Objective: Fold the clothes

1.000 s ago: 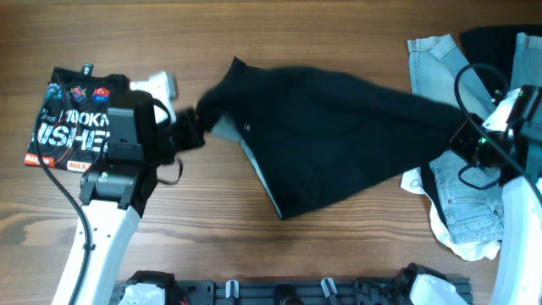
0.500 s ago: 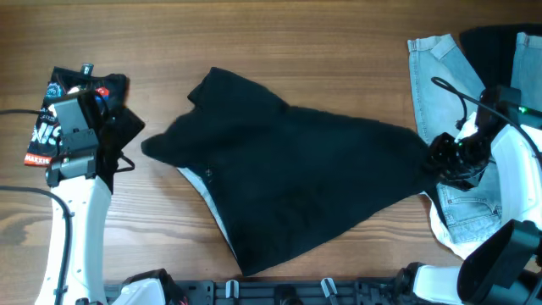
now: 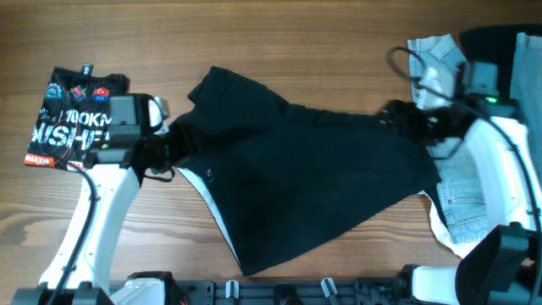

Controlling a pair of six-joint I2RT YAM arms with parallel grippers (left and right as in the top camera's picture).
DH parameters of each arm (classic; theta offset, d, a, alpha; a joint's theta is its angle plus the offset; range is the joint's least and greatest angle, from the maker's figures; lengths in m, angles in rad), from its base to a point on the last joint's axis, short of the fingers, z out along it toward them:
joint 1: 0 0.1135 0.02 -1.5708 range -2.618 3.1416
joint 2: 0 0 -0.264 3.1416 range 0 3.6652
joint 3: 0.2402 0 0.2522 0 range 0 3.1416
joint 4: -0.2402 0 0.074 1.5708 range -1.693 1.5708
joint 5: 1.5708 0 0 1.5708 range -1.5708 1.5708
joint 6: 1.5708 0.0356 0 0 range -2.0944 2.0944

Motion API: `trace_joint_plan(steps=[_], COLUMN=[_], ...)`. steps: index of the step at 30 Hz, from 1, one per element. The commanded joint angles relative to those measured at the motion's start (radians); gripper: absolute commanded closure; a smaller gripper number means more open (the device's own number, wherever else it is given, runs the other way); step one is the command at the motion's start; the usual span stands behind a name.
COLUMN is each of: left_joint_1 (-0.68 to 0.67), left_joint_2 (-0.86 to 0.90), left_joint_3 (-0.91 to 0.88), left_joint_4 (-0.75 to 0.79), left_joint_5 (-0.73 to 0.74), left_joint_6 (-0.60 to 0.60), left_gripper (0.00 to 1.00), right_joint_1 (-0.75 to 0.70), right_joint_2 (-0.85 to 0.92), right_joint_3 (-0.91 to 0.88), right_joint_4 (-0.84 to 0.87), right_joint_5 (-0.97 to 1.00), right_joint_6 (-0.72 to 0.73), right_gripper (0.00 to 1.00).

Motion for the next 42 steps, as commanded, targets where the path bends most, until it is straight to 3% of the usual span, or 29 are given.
trace_joint_plan(steps=[1, 5, 10, 14, 18, 19, 20, 21, 22, 23, 30, 37, 39, 41, 42], left_joint_1=[-0.083, -0.157, -0.204, -0.217, -0.217, -0.217, -0.217, -0.217, -0.217, -0.217, -0.217, -0.217, -0.217, -0.217, -0.217], left_joint_2=[0.065, 0.148, 0.191, 0.191, 0.191, 0.191, 0.191, 0.191, 0.191, 0.191, 0.191, 0.191, 0.191, 0.191, 0.191], left_joint_3=[0.001, -0.005, -0.034, -0.048, -0.049, -0.049, -0.049, -0.049, -0.049, -0.049, -0.049, -0.049, -0.049, -0.049, -0.049], left_joint_4=[-0.048, -0.132, -0.145, -0.149, -0.145, -0.143, -0.141, -0.141, -0.139, -0.137, -0.125, -0.055, -0.037, -0.023, -0.020], left_joint_5=[-0.043, -0.079, -0.079, -0.079, -0.079, -0.079, -0.079, -0.079, -0.078, -0.078, -0.079, -0.079, -0.078, -0.078, -0.078], left_joint_6=[0.009, 0.008, 0.008, 0.008, 0.008, 0.008, 0.008, 0.008, 0.008, 0.008, 0.008, 0.008, 0.008, 0.008, 0.008], left_gripper=[0.24, 0.14, 0.13, 0.13, 0.12, 0.12, 0.12, 0.12, 0.12, 0.12, 0.12, 0.12, 0.12, 0.11, 0.11], right_joint_1=[0.219, 0.403, 0.484, 0.519, 0.532, 0.532, 0.532, 0.532, 0.532, 0.531, 0.484, 0.384, 0.393, 0.404, 0.404], right_joint_2=[0.031, 0.188, 0.396, 0.501, 0.591, 0.604, 0.607, 0.607, 0.607, 0.607, 0.525, 0.199, 0.173, 0.192, 0.208], right_joint_3=[0.025, 0.025, 0.025, 0.026, 0.025, 0.025, 0.025, 0.026, 0.027, 0.029, 0.083, 0.173, 0.172, 0.152, 0.141], right_joint_4=[0.163, 0.482, 0.814, 0.949, 0.943, 0.943, 0.943, 0.947, 0.954, 0.956, 0.909, 0.574, 0.465, 0.392, 0.360], right_joint_5=[-0.019, 0.027, 0.026, 0.043, 0.109, 0.109, 0.109, 0.110, 0.109, 0.112, 0.168, 0.600, 0.609, 0.609, 0.610], right_joint_6=[0.059, 0.264, 0.427, 0.451, 0.466, 0.470, 0.472, 0.473, 0.475, 0.492, 0.487, 0.493, 0.461, 0.461, 0.462], right_gripper=[0.00, 0.00, 0.00, 0.01, 0.05, 0.11, 0.25, 0.43, 0.75, 0.96, 0.96, 0.96, 0.94, 0.50, 0.40])
